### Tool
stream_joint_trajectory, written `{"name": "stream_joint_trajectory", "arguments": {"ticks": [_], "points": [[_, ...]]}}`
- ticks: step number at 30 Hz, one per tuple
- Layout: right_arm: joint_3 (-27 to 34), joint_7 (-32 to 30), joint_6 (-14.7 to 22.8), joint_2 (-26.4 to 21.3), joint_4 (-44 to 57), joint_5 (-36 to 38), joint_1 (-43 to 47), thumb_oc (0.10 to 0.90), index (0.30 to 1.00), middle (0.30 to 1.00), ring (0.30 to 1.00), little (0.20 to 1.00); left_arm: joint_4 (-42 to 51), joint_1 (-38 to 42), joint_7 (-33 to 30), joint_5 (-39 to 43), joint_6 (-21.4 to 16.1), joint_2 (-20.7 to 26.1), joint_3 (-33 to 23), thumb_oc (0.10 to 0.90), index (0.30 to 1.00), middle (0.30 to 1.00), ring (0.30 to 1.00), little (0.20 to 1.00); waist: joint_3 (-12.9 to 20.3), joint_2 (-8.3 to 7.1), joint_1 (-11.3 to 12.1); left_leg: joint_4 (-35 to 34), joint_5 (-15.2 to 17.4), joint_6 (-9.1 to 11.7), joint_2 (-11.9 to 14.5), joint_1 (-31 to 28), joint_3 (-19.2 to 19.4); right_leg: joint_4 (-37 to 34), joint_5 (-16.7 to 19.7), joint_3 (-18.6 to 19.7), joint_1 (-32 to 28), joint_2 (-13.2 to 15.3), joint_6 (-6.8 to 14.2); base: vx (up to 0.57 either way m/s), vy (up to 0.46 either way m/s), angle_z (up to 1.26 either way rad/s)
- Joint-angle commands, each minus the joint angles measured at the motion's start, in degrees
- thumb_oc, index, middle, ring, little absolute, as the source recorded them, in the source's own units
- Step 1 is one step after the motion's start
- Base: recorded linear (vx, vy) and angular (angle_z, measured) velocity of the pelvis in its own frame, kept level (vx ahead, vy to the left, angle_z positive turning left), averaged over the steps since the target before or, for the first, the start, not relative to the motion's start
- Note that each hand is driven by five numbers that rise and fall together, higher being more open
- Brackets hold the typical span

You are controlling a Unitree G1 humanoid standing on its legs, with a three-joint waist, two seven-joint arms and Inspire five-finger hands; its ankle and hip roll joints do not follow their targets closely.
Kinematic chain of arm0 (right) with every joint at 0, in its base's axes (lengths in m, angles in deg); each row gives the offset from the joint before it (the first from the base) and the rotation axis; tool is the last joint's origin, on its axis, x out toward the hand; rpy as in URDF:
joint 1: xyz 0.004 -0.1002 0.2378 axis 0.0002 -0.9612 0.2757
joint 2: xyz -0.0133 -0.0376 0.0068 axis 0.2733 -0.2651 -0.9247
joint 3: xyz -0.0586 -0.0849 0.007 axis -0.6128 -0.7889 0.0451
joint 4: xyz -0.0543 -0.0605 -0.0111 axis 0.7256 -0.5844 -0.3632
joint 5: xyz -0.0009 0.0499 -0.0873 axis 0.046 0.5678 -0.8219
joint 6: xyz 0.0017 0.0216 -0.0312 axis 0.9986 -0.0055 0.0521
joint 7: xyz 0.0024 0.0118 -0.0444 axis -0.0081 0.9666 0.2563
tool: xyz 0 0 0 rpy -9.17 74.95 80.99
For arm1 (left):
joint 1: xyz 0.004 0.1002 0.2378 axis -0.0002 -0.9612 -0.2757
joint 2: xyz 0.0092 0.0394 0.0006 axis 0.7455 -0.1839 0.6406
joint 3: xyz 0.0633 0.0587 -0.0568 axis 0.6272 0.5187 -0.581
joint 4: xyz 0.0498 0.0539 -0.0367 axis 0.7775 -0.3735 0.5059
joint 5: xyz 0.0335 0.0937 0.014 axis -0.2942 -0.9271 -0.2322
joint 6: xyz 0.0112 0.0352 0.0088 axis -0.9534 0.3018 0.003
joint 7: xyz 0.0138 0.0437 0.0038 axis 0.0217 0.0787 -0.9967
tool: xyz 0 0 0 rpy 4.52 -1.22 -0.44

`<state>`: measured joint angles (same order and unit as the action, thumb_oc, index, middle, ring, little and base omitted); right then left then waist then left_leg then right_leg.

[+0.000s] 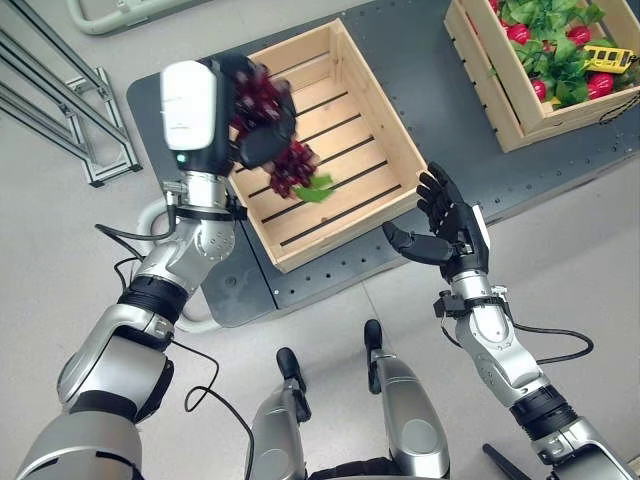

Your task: Pick up the fruits from the basket on one side to the basket on the other side

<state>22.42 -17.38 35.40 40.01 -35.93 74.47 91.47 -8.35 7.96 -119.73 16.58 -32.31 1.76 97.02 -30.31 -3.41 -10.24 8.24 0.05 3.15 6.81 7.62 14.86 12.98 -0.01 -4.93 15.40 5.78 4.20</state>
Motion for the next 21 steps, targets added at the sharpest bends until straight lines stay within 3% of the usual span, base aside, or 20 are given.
{"name": "stream_joint_trajectory", "arguments": {"ticks": [1, 2, 6, 9, 14, 21], "points": [[4.81, 3.44, 4.57, 0.13, 6.22, -2.48, 1.01, 0.800, 0.900, 0.900, 0.900, 0.900, 4.79, 1.13, 0.29, 9.68, -7.39, -0.18, -6.61, 0.400, 0.300, 0.300, 0.300, 0.300, 6.13, 0.94, -0.01, 2.58, 5.26, -1.81, -1.86, -2.46, 0.89, -0.97, -4.75, -0.47, -5.91, 0.05, -1.31, 0.05, 0.012, -0.11], [5.02, 4.33, 4.59, 0.13, 6.19, -2.23, -0.02, 0.800, 0.900, 0.900, 0.900, 0.900, 5.52, -0.29, 2.92, 13.72, -8.70, -1.13, -8.15, 0.400, 0.300, 0.300, 0.300, 0.300, 7.17, 1.18, -0.15, 1.17, 5.04, -1.82, -1.92, -4.05, 1.11, -2.27, -4.70, -0.56, -7.59, 0.08, -1.29, 0.04, 0.010, -0.07], [5.27, 6.35, 4.21, 0.29, 6.26, -1.80, -1.83, 0.800, 0.900, 0.900, 0.900, 0.900, 7.34, -2.43, 10.14, 22.04, -8.32, -2.74, -9.99, 0.400, 0.300, 0.300, 0.300, 0.300, 9.02, 1.72, -0.31, -1.67, 4.44, -1.79, -2.18, -6.67, 1.32, -4.82, -4.30, -0.82, -10.43, 0.09, -1.11, 0.02, 0.001, -0.03], [4.42, 10.52, 2.02, 0.74, 5.83, -0.63, -3.22, 0.800, 0.900, 0.900, 0.900, 0.900, 8.88, -4.44, 21.06, 36.95, -6.69, -4.55, -11.12, 0.400, 0.300, 0.300, 0.300, 0.300, 12.74, 2.62, -0.50, -5.58, 3.18, -1.71, -2.33, -10.38, 1.95, -8.18, -3.09, -1.48, -14.14, 0.33, -0.67, 0.04, -0.038, 0.00], [3.84, 15.83, 0.68, 1.00, 6.16, 1.44, -4.87, 0.800, 0.900, 0.900, 0.900, 0.900, 10.10, -5.71, 33.31, 50.49, -3.30, -5.35, -11.99, 0.400, 0.300, 0.300, 0.300, 0.300, 17.25, 3.81, -0.59, -9.70, 2.02, -1.38, -2.26, -14.37, 2.40, -12.04, -1.57, -2.09, -18.10, 0.66, -0.10, 0.05, -0.053, 0.01], [2.98, 20.47, -2.83, 1.31, 6.38, 4.62, -2.98, 0.800, 0.900, 0.900, 0.900, 0.900, 10.61, -3.92, 41.60, 58.67, 0.99, -3.19, -10.78, 0.400, 0.300, 0.300, 0.300, 0.300, 21.55, 5.68, -0.15, -13.24, 1.38, -0.75, -2.22, -18.32, 2.28, -16.50, 0.05, -2.74, -22.64, 0.83, 0.40, 0.06, -0.037, 0.06]]}}
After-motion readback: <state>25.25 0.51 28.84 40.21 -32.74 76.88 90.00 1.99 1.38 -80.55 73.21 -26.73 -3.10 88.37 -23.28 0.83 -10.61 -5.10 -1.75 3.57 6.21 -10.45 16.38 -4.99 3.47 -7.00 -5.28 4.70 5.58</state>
